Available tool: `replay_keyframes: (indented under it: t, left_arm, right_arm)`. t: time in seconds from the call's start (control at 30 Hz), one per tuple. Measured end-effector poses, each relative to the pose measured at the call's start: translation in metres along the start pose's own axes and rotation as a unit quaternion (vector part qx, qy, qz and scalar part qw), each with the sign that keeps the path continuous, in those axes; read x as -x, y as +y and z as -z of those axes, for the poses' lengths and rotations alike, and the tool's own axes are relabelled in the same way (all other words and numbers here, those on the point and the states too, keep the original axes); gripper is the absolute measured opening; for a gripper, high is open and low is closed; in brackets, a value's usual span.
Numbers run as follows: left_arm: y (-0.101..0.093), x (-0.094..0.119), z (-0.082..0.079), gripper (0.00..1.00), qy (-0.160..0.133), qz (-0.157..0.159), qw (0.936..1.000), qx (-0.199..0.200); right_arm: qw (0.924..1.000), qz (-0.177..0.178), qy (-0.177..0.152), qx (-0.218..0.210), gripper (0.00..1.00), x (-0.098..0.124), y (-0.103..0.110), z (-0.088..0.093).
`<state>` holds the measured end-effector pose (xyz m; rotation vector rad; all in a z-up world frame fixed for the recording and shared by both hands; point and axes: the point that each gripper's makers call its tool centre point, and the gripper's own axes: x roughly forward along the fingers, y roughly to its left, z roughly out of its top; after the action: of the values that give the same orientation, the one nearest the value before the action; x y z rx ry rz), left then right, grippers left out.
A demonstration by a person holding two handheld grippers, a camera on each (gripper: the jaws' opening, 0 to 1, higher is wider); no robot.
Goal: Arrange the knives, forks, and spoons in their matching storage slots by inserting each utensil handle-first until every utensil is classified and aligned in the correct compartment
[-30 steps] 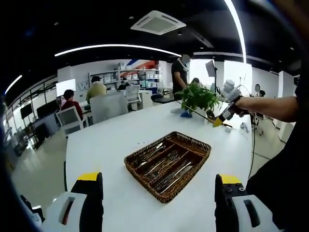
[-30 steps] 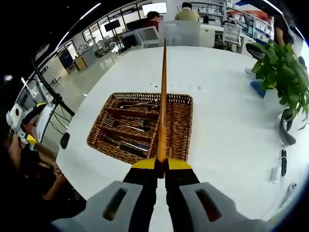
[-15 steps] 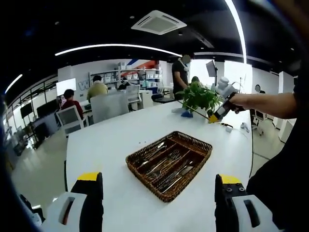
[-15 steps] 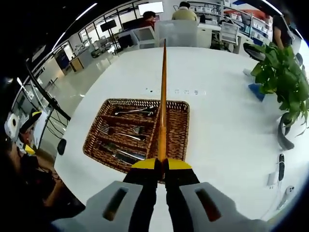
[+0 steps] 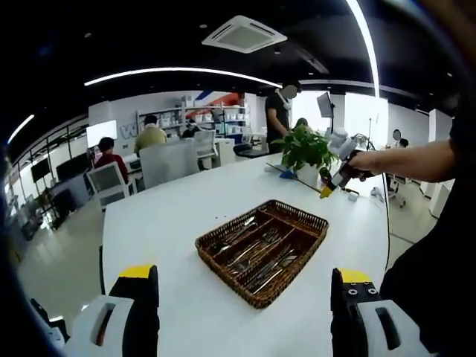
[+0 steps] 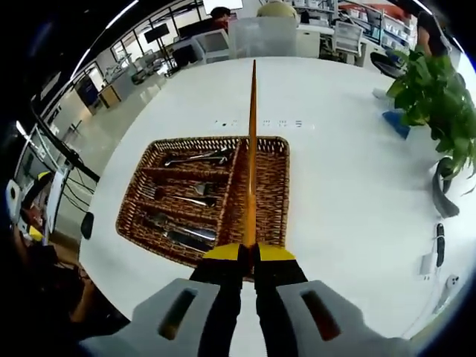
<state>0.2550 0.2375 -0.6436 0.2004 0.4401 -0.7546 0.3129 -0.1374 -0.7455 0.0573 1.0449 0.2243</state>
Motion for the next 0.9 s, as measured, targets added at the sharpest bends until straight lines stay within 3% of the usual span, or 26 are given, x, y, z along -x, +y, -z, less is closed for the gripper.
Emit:
replay_keyframes:
  t: [0.47, 0.9]
  left_arm:
    - [0.004, 0.004, -0.002, 1.00, 0.001, -0.002, 1.0000, -0.005]
    - [0.010, 0.015, 0.015, 1.00, 0.008, -0.010, 0.9999, 0.006]
  right_arm:
    - [0.9992, 0.008, 0.031, -0.023, 0.03, -0.034, -0.004, 0.027]
    - [0.9982, 0.012, 0.053, -0.025, 0.03, -0.057, -0.005, 0.042]
